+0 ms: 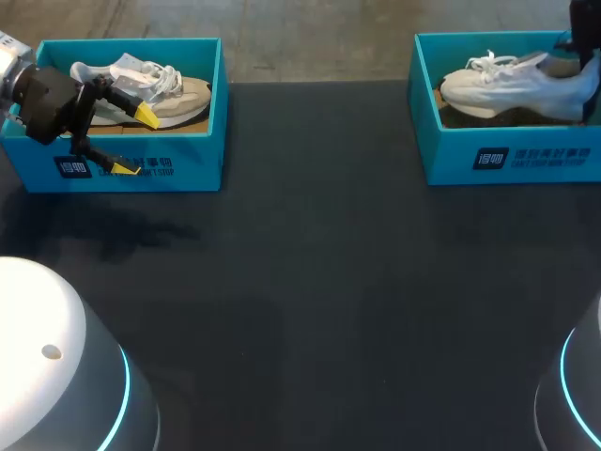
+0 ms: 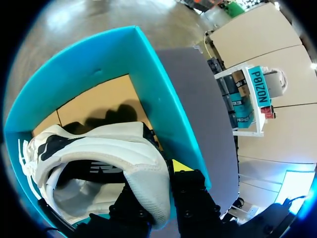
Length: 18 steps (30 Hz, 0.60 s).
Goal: Take the shoe out of the shoebox, open the shoe tongue, remove and reinsert the insole, then place the shoe into the shoebox
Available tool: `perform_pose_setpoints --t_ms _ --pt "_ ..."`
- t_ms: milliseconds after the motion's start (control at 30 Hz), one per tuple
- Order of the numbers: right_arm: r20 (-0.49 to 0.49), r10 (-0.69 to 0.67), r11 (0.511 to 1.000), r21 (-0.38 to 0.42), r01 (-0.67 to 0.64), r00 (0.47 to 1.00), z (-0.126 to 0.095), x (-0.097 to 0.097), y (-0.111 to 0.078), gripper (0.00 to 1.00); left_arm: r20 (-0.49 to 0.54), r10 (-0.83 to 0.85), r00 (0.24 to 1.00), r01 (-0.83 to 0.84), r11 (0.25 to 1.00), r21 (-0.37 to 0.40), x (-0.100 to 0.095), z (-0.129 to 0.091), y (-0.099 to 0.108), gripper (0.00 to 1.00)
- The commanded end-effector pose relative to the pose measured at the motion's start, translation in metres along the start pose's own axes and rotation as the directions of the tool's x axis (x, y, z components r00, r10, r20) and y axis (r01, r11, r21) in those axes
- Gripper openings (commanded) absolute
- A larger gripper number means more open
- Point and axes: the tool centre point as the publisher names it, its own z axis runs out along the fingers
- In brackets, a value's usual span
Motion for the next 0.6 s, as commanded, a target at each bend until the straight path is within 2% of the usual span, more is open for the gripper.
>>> perform_pose_setpoints --t_ms 33,600 --pt "-0.020 -0.014 1.000 -0.028 0.013 1.000 -0.004 -0.008 -0.007 0.00 -0.003 0.001 1.000 -0.001 1.000 0.002 0.000 -0.001 0.001 1.00" --pt "-0.035 -0.146 0.985 -0.100 0.142 0.989 -0.005 -0.018 -0.010 0.00 -0.003 0.001 1.000 -0.001 1.000 0.002 0.000 -0.001 0.001 1.00"
